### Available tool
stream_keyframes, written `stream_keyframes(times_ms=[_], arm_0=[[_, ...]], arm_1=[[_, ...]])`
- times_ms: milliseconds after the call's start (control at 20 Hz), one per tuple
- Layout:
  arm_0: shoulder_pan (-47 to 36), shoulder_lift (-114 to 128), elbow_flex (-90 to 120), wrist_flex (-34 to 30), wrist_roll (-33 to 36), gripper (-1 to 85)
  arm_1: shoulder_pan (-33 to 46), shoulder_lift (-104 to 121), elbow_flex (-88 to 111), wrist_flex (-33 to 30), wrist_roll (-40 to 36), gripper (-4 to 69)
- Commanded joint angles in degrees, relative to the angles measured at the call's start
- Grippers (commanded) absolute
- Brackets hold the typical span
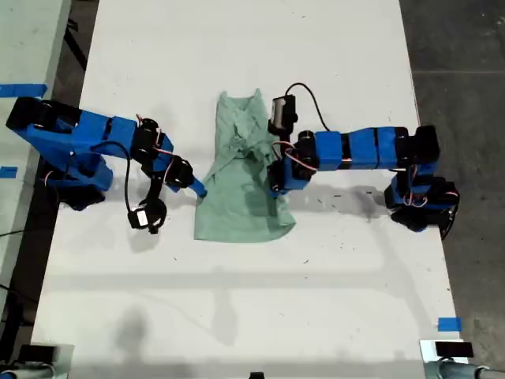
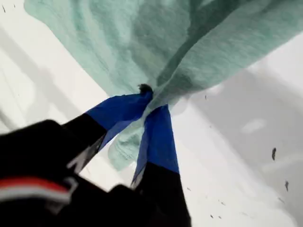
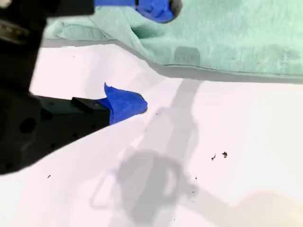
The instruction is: Fold tshirt
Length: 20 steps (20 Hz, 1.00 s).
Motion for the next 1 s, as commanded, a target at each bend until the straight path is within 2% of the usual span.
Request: stream_keyframes(times_ms=[0, 250, 350, 400, 450, 500, 650, 950], arm_0=[[0.1, 3.0, -0.2, -1.1, -0.1, 23.1], [0.3, 3.1, -0.3, -0.8, -0.4, 23.0], [0.3, 3.0, -0.3, -0.7, -0.4, 23.0], [0.3, 3.0, -0.3, -0.7, -0.4, 23.0], [0.3, 3.0, -0.3, -0.8, -0.4, 22.9], [0.3, 3.0, -0.3, -0.9, -0.4, 22.9], [0.1, 2.7, -0.5, -0.9, -0.1, 22.8], [-0.5, 0.9, -4.3, 1.8, -0.1, 22.3]], arm_1=[[1.6, -4.3, -4.0, -8.3, 1.8, -2.3], [3.2, -16.3, -4.2, -16.4, 2.9, -1.4], [3.1, -16.7, -4.8, -17.1, 3.1, 5.2], [3.2, -16.6, -6.9, -14.3, 3.5, 20.4], [2.7, -16.3, -9.4, -10.2, 4.1, 30.3], [2.3, -15.6, -11.7, -6.6, 4.6, 37.2], [1.0, -10.2, -14.0, -1.2, 4.5, 40.1], [0.0, 3.5, -12.1, 7.0, 4.2, 39.4]])
